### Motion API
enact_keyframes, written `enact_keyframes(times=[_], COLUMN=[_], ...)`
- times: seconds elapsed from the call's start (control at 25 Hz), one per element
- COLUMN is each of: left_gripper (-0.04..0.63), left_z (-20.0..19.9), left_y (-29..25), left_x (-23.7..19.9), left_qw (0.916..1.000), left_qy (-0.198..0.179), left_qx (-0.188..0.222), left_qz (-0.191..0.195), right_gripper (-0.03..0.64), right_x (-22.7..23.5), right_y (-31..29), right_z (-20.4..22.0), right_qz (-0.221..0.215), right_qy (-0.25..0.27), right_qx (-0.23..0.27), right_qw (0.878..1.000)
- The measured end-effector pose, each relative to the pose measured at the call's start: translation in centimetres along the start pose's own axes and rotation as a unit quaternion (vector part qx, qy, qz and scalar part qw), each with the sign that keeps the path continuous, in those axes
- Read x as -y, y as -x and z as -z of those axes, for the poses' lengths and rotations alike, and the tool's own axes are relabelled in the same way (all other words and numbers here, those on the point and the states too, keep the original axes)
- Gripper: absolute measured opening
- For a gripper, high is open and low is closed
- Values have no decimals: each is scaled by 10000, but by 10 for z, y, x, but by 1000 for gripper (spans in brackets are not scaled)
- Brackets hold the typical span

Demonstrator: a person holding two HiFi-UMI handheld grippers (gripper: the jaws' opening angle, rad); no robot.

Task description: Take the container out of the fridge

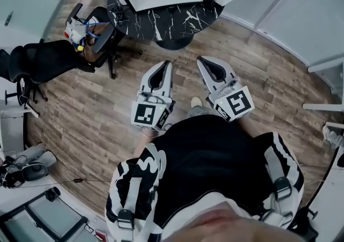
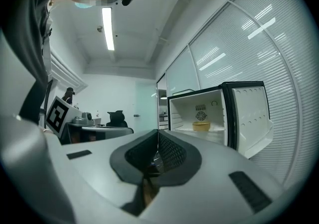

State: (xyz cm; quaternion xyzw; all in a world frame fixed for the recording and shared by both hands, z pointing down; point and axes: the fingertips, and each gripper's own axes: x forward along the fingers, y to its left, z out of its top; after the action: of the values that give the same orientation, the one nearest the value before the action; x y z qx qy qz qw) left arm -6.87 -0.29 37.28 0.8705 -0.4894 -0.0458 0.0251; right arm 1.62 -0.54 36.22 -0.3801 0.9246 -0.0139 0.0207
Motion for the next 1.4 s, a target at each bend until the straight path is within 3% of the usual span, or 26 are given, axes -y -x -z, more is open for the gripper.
enact_keyframes(times=[0.72,1.4], left_gripper=[13,14], left_z=[-3,0], left_y=[-95,-97], left_x=[-17,-14], left_qw=[9998,9996], left_qy=[22,-55], left_qx=[144,56], left_qz=[-146,-258], right_gripper=[11,11], right_x=[90,92], right_y=[-36,-40], right_z=[0,7], right_qz=[-26,-285], right_qy=[-11,-26], right_qx=[9,-48], right_qw=[10000,9996])
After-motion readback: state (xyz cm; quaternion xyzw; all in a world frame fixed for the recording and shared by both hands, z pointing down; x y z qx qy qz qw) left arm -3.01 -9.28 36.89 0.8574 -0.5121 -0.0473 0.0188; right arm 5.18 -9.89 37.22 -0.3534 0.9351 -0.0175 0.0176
